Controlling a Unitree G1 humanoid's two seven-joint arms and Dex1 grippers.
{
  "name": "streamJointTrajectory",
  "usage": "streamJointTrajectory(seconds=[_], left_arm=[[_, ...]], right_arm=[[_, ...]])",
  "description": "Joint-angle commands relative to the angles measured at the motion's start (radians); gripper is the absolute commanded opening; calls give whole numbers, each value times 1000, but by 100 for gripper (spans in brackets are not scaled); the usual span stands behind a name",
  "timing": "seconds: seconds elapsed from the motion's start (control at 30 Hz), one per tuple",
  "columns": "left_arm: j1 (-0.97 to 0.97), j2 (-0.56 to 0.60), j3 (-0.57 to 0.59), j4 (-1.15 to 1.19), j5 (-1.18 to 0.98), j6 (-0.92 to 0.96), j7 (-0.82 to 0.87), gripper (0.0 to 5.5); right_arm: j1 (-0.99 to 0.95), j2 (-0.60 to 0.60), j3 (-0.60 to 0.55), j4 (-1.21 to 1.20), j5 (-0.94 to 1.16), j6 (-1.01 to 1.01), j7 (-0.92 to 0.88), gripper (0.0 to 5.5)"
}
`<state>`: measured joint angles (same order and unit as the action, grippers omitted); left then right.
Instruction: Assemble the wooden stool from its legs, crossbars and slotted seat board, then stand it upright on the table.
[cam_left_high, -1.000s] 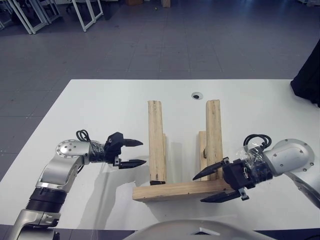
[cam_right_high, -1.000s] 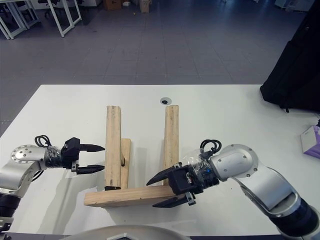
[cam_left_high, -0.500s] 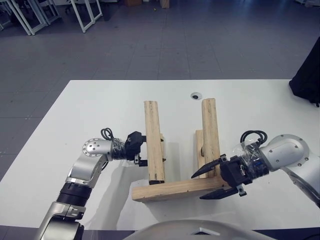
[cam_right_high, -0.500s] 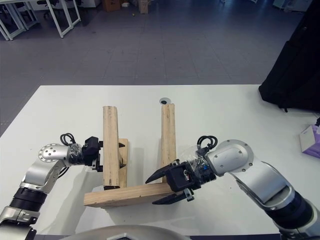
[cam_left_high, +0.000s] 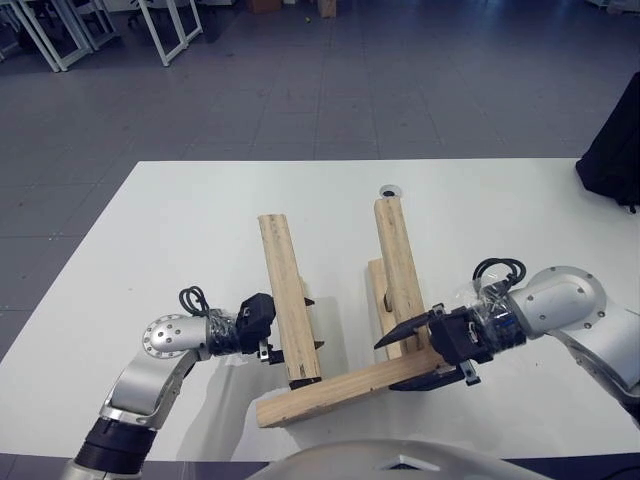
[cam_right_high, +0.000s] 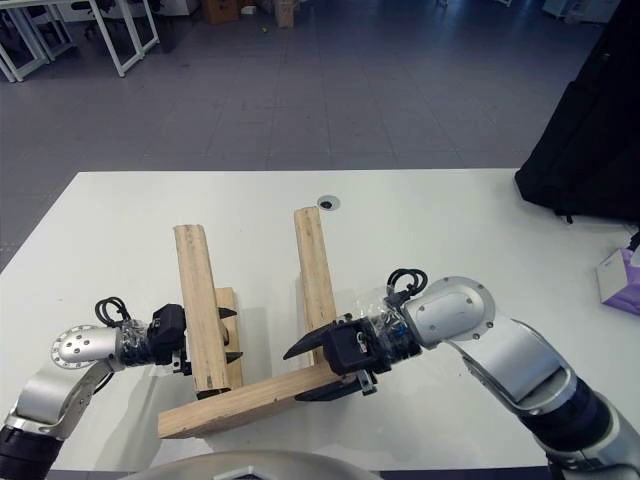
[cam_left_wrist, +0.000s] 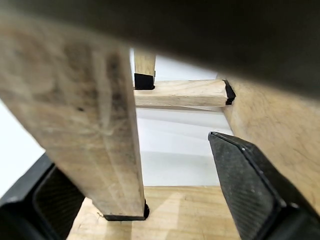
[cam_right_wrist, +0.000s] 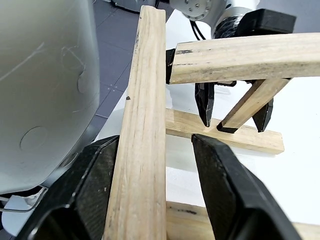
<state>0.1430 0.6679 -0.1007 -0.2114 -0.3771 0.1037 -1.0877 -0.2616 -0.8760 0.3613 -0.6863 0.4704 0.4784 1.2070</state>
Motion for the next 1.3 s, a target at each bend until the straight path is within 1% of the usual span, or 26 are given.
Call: streamJointTrajectory(seconds=[0.03,0.17,0.27,0.37,0.47,0.57,0.87,1.1,1.27,1.3], left_arm=[[55,-4,11,-10,30,0,47,384],[103,14,58,-15,26,-11,82,384],[122,40,63,-15,26,-15,57,384],[108,54,-1,-34,39,6,23,384],[144,89,-76,-66,61,3,-15,384],[147,101,-102,-83,74,5,7,384],[204,119,-12,-76,60,-19,78,384],[240,163,-13,-128,47,-17,46,384],[221,160,-22,-107,44,14,57,384],[212,154,-19,-101,37,26,61,405]], right_arm=[[97,47,46,115,-94,151,-195,251],[117,72,26,102,-81,200,-256,251],[125,73,20,98,-77,214,-267,251],[116,75,24,102,-73,217,-277,251],[103,82,29,107,-68,221,-286,251],[102,88,28,106,-63,229,-295,251],[103,112,16,115,-57,246,-331,251],[104,133,13,121,-63,254,-349,251],[110,145,14,119,-69,253,-362,251],[111,145,15,119,-71,250,-363,251]])
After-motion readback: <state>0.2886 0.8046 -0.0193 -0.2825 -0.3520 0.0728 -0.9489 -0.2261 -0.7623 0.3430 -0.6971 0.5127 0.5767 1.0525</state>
